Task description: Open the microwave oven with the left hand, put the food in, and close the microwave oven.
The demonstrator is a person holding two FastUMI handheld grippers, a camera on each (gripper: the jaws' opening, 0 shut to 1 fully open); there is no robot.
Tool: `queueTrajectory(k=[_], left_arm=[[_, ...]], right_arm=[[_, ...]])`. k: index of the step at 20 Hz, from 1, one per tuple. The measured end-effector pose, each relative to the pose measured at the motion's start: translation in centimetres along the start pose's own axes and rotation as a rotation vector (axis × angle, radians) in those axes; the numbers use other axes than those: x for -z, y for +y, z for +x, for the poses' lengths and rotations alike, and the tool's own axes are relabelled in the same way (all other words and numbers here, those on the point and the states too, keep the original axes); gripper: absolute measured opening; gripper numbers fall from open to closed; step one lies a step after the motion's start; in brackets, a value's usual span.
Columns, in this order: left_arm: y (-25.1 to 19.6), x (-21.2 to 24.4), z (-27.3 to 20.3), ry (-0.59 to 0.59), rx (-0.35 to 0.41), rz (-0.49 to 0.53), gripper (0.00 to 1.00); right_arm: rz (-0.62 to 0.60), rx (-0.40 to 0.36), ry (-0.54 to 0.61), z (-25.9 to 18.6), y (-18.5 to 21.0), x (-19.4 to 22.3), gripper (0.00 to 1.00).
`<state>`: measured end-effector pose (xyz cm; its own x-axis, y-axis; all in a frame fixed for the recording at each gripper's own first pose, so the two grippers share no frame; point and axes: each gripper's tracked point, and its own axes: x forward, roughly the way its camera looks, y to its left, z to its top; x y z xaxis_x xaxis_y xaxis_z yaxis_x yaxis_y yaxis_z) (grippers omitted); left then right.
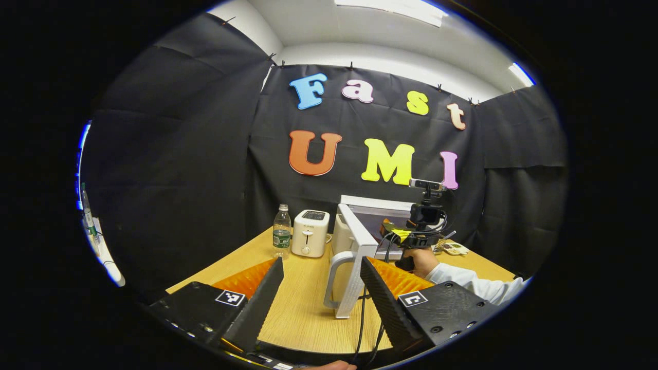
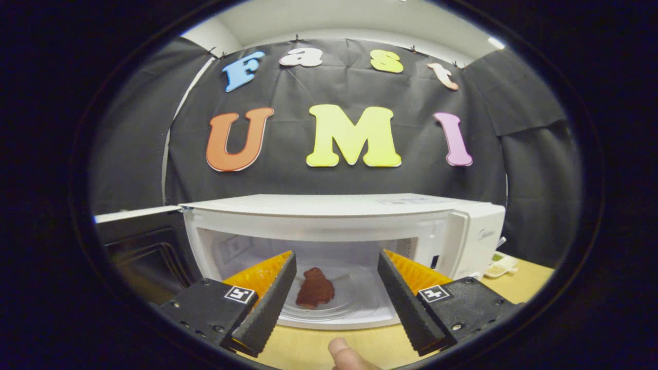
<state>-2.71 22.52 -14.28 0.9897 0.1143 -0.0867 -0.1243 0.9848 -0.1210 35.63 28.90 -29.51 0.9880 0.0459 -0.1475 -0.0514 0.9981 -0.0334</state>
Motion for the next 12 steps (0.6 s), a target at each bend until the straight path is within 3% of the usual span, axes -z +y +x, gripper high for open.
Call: queueTrajectory(k=[1,2,3,4,5,6,8,9,10,11,12], left_arm=[[-0.1,-0.2,-0.3,-0.008,0.002,0.007,0.93],[-0.1,-0.2,-0.3,-0.013,0.002,0.014,0.92],[-0.2,-0.1,-0.3,-0.013,0.006,0.019,0.92],[-0.3,-0.1,-0.3,-0.017,0.009,0.021,0.92],[-0.3,-0.3,-0.5,-0.025,0.011,0.021,0.92],[-0.3,-0.6,-0.7,-0.031,0.014,0.019,0.92],[-0.4,-0.4,-0.7,-0.031,0.016,0.013,0.92],[-0.4,-0.3,-0.7,-0.032,0.013,0.017,0.92],[-0.5,-0.4,-1.0,-0.033,0.009,0.023,0.92],[-0.6,-0.5,-1.0,-0.039,0.005,0.029,0.92],[-0.9,-0.6,-1.0,-0.045,0.007,0.035,0.92]], right_arm=[[0.000,0.006,0.013,-0.2,-0.7,0.5,0.91],[0.008,0.013,0.022,-0.5,-1.3,0.8,1.00],[0.010,0.023,0.023,-0.8,-2.2,0.8,1.00],[0.000,0.041,0.015,-1.3,-3.1,0.6,0.91],[-0.026,0.071,0.006,-1.7,-4.1,0.4,0.90],[-0.060,0.087,0.004,-1.9,-4.7,0.6,1.00],[-0.137,0.104,0.003,-1.9,-5.3,1.7,1.00],[-0.163,0.100,0.020,-1.8,-5.3,2.7,0.93],[-0.174,0.086,0.030,-1.8,-5.2,3.5,0.93],[-0.176,0.078,0.036,-2.0,-5.2,3.9,1.00],[-0.169,0.076,0.036,-2.5,-5.6,3.7,0.96]])
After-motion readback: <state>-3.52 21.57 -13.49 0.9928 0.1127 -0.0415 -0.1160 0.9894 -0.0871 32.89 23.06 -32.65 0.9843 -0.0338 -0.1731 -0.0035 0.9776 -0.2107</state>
